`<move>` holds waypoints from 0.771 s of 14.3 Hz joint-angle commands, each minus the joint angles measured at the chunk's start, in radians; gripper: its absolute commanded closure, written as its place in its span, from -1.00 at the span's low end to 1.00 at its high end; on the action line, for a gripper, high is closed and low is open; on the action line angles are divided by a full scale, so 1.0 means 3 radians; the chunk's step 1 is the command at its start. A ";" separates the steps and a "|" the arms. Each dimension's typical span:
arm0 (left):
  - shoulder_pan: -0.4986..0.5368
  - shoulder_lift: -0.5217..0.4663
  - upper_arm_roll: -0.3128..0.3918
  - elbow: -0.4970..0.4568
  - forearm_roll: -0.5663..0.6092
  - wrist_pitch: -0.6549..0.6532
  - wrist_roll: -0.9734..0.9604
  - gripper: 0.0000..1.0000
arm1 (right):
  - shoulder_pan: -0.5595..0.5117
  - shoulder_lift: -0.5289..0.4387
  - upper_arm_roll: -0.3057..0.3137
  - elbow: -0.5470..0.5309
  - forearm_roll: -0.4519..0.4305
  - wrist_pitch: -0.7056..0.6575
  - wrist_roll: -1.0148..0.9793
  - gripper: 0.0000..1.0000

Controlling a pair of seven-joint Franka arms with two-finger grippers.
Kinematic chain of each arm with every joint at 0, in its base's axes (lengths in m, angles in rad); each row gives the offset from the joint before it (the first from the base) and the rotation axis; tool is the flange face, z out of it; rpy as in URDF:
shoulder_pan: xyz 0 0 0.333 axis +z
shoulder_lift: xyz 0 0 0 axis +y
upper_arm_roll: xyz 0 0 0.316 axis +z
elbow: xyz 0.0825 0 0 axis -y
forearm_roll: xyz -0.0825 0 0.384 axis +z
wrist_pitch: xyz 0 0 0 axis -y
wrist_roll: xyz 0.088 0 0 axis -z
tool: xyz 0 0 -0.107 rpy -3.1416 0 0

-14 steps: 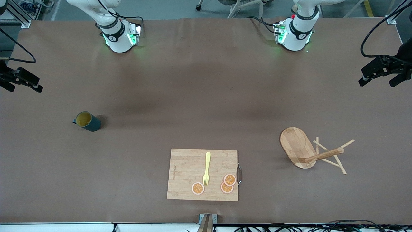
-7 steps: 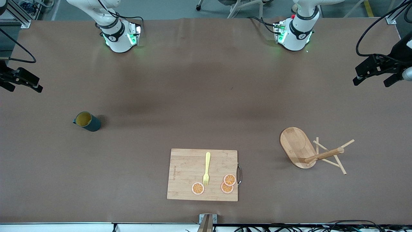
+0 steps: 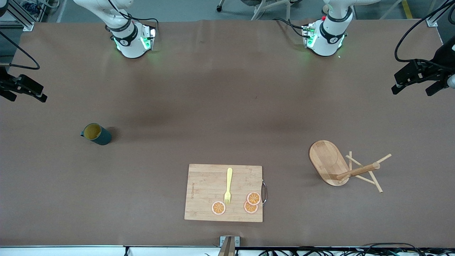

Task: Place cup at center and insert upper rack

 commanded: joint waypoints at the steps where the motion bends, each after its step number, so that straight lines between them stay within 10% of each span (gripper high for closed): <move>1: 0.0010 -0.0034 -0.0013 0.0007 0.0022 0.0007 -0.0006 -1.00 | -0.0038 -0.0071 0.0041 -0.0046 -0.0026 0.0018 -0.0013 -1.00; 11: 0.0015 -0.0028 -0.0013 0.0007 0.0022 0.0007 -0.0006 -1.00 | -0.0017 0.0327 0.0041 0.0041 -0.0036 0.0064 0.0013 -1.00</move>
